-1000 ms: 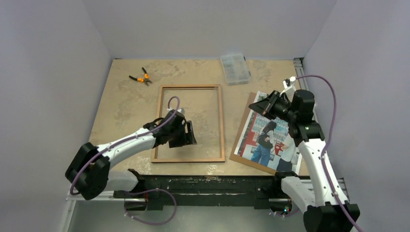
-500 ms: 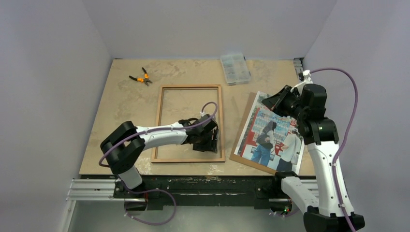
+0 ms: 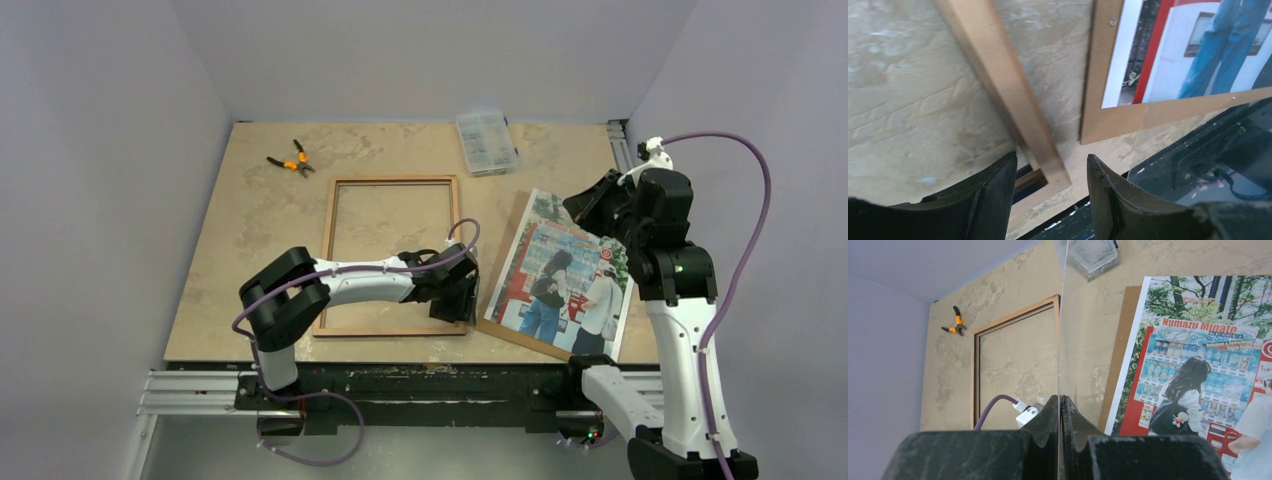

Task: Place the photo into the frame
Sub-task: Adjust the photo frame at the center of the board.

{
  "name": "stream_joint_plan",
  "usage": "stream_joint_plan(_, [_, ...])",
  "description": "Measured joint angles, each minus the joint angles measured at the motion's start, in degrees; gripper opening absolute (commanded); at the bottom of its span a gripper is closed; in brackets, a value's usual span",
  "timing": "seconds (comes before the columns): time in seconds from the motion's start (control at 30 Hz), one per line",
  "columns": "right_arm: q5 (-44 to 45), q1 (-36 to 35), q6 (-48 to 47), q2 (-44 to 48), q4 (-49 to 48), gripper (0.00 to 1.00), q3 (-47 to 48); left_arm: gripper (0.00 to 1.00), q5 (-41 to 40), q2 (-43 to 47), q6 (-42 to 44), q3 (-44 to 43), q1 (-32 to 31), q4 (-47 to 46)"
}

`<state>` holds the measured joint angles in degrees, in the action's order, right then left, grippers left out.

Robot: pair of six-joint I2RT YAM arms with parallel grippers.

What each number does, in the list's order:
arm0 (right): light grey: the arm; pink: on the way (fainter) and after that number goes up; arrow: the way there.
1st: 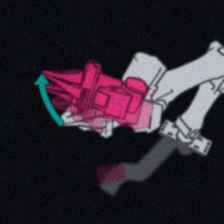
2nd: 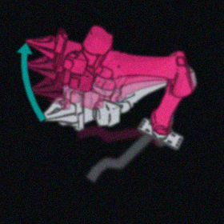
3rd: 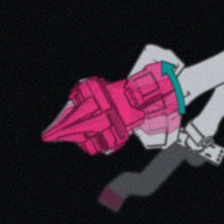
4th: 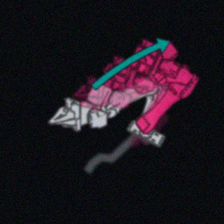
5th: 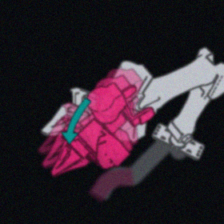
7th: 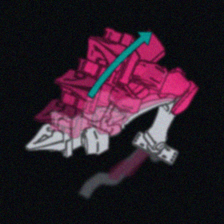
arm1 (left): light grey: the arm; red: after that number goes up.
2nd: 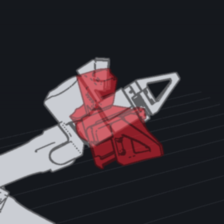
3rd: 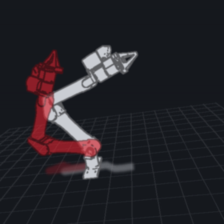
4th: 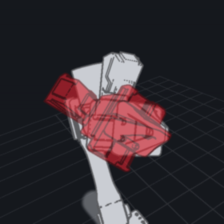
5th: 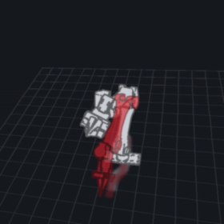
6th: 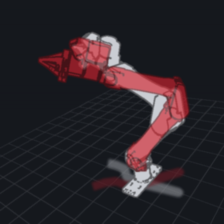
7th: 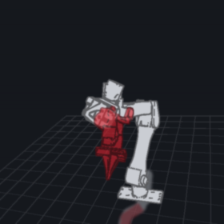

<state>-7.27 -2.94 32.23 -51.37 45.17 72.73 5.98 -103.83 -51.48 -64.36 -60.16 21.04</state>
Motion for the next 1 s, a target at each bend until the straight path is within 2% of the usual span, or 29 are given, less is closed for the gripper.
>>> stream_joint_plan(0.63, [4.74,0.0,-1.62,-0.02,2.08,0.0,3.41,0.49,3.72,-4.33,-3.96,-3.89,-5.97,-3.02])
stream_joint_plan(0.73, [4.81,0.0,-1.73,-0.02,2.08,0.0,3.41,0.57,4.74,-4.94,-4.59,-4.28,-6.75,-3.98])
stream_joint_plan(0.87, [4.79,0.0,-1.9,-0.02,2.1,0.0,3.41,0.73,5.4,-4.92,-4.92,-4.44,-7.1,-4.83])
stream_joint_plan(1.0, [4.63,0.0,-1.9,-0.02,2.1,0.0,3.41,0.8,5.11,-3.23,-4.9,-3.85,-6.47,-4.76])
